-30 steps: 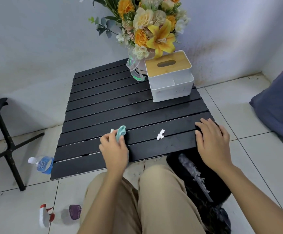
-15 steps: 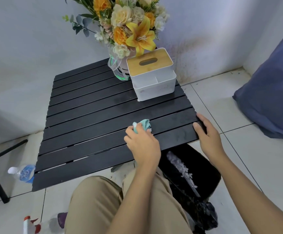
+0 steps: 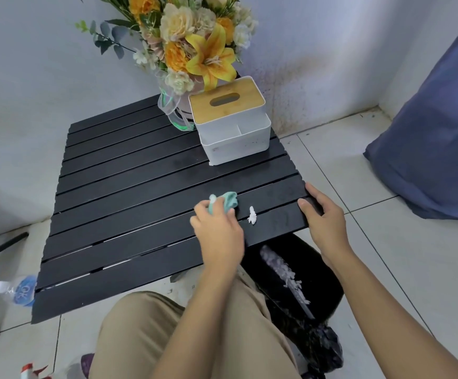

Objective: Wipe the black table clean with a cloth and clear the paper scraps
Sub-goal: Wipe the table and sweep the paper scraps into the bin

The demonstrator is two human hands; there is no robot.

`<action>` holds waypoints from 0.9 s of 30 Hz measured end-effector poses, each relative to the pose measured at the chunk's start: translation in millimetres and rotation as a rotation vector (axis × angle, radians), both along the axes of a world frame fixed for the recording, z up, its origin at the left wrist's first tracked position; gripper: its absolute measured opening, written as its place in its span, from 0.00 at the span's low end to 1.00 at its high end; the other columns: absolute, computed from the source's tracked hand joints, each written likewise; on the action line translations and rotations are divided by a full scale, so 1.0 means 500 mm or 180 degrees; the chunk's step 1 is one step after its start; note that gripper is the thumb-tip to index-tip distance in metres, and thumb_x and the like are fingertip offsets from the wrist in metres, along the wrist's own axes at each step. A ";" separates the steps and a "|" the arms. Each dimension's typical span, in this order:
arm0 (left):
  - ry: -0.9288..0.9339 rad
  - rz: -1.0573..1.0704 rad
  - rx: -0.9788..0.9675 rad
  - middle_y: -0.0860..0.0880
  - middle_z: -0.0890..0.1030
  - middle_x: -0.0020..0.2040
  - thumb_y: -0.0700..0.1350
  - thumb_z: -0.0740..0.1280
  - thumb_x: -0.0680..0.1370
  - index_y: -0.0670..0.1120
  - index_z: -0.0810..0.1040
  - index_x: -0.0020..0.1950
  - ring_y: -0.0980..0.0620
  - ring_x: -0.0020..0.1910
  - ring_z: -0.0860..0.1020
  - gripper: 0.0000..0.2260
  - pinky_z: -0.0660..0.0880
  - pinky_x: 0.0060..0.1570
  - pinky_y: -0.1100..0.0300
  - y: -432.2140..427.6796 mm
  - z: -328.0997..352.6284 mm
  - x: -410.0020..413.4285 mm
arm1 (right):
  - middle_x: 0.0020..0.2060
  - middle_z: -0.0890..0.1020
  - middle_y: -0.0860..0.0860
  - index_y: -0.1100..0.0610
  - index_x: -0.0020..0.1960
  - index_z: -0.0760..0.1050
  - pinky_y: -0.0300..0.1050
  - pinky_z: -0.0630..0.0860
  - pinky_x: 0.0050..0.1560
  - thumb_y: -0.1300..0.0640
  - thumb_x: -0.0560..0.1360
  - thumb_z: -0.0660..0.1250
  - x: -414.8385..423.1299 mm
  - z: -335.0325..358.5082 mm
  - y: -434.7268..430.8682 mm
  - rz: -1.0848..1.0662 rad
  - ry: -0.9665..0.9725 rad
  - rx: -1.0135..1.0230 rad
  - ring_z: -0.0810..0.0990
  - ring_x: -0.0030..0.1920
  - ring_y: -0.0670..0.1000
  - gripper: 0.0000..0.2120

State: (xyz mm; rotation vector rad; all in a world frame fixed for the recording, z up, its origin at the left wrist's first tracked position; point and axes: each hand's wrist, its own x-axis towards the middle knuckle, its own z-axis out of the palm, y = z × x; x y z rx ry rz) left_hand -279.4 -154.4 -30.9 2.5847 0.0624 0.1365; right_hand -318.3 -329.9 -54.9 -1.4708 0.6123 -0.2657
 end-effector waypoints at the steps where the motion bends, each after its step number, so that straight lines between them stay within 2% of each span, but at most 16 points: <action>1: -0.0017 -0.0139 0.0020 0.42 0.68 0.63 0.45 0.60 0.81 0.44 0.73 0.67 0.44 0.53 0.66 0.15 0.63 0.56 0.56 -0.021 -0.003 -0.014 | 0.63 0.76 0.43 0.52 0.70 0.72 0.21 0.71 0.48 0.60 0.79 0.65 -0.002 -0.001 -0.001 0.0002 -0.0020 0.0022 0.76 0.59 0.39 0.20; 4: 0.0163 -0.0916 -0.0221 0.47 0.68 0.64 0.46 0.58 0.82 0.48 0.72 0.68 0.51 0.54 0.63 0.15 0.66 0.58 0.60 -0.069 0.015 -0.052 | 0.65 0.77 0.43 0.50 0.69 0.72 0.33 0.72 0.62 0.58 0.78 0.67 -0.007 -0.003 -0.009 0.0064 -0.0008 0.0007 0.75 0.63 0.41 0.21; 5: 0.0284 -0.1157 -0.0354 0.49 0.68 0.64 0.47 0.58 0.82 0.50 0.72 0.69 0.53 0.56 0.62 0.15 0.63 0.58 0.63 -0.072 0.024 -0.057 | 0.65 0.77 0.43 0.49 0.69 0.73 0.38 0.71 0.66 0.57 0.78 0.68 -0.007 -0.004 -0.013 0.0105 0.0007 0.0002 0.74 0.64 0.41 0.21; 7: 0.0345 -0.1337 -0.0611 0.52 0.69 0.63 0.48 0.58 0.82 0.50 0.71 0.70 0.54 0.58 0.63 0.16 0.59 0.58 0.67 -0.064 0.046 -0.045 | 0.66 0.76 0.43 0.48 0.70 0.72 0.40 0.70 0.68 0.56 0.78 0.67 -0.009 -0.004 -0.018 0.0207 0.0030 0.0024 0.74 0.65 0.40 0.21; 10: -0.0020 -0.0870 -0.0572 0.48 0.70 0.63 0.47 0.61 0.81 0.49 0.74 0.68 0.48 0.60 0.66 0.15 0.58 0.59 0.65 -0.027 0.053 0.024 | 0.68 0.73 0.42 0.47 0.72 0.68 0.35 0.69 0.66 0.55 0.80 0.64 -0.012 -0.004 -0.015 0.0316 0.0004 0.0175 0.72 0.67 0.40 0.21; 12: -0.0013 -0.0173 -0.0169 0.48 0.70 0.66 0.48 0.61 0.81 0.52 0.74 0.67 0.43 0.60 0.66 0.15 0.61 0.60 0.55 0.002 0.038 0.076 | 0.70 0.71 0.42 0.47 0.74 0.65 0.33 0.67 0.66 0.55 0.81 0.61 -0.012 -0.005 -0.011 0.0326 0.0011 0.0224 0.70 0.68 0.40 0.22; 14: 0.0092 0.0410 0.0220 0.51 0.69 0.68 0.48 0.60 0.81 0.55 0.74 0.65 0.41 0.59 0.66 0.13 0.61 0.57 0.50 0.008 0.015 0.098 | 0.71 0.70 0.42 0.48 0.75 0.62 0.35 0.66 0.68 0.55 0.82 0.60 -0.009 -0.005 -0.012 0.0324 0.0032 0.0256 0.69 0.69 0.41 0.23; 16: -0.0012 0.0498 0.0403 0.51 0.72 0.67 0.46 0.62 0.80 0.55 0.76 0.62 0.40 0.54 0.69 0.12 0.61 0.51 0.50 -0.019 -0.003 0.081 | 0.71 0.70 0.43 0.48 0.75 0.63 0.41 0.66 0.71 0.55 0.82 0.60 -0.006 -0.008 -0.014 0.0354 0.0075 0.0287 0.69 0.69 0.42 0.22; 20: -0.0455 -0.0435 0.0575 0.50 0.77 0.61 0.43 0.66 0.77 0.53 0.79 0.58 0.43 0.44 0.71 0.11 0.66 0.44 0.51 -0.085 -0.011 -0.004 | 0.69 0.73 0.44 0.46 0.73 0.66 0.52 0.67 0.72 0.55 0.81 0.61 -0.003 -0.017 -0.020 0.0360 0.0078 0.0380 0.71 0.69 0.45 0.21; 23: -0.0203 -0.1403 0.0213 0.57 0.72 0.64 0.45 0.61 0.80 0.56 0.76 0.63 0.48 0.49 0.68 0.13 0.65 0.51 0.55 -0.096 0.006 -0.069 | 0.72 0.70 0.45 0.48 0.74 0.65 0.49 0.63 0.74 0.56 0.82 0.60 -0.002 -0.012 -0.022 0.0397 0.0061 0.0322 0.67 0.71 0.44 0.21; 25: -0.0144 -0.1472 -0.0106 0.58 0.73 0.64 0.46 0.61 0.81 0.57 0.77 0.63 0.48 0.53 0.68 0.13 0.63 0.53 0.57 -0.077 0.026 -0.040 | 0.71 0.70 0.44 0.48 0.74 0.66 0.49 0.63 0.74 0.56 0.82 0.60 -0.002 -0.010 -0.022 0.0403 0.0037 0.0392 0.68 0.71 0.43 0.21; 27: -0.0234 -0.1016 -0.0073 0.54 0.73 0.64 0.46 0.61 0.80 0.56 0.76 0.64 0.45 0.56 0.68 0.14 0.63 0.53 0.55 -0.056 0.027 0.042 | 0.66 0.75 0.42 0.49 0.73 0.67 0.51 0.66 0.72 0.57 0.82 0.60 -0.003 -0.008 -0.021 0.0367 0.0063 0.0582 0.72 0.67 0.43 0.20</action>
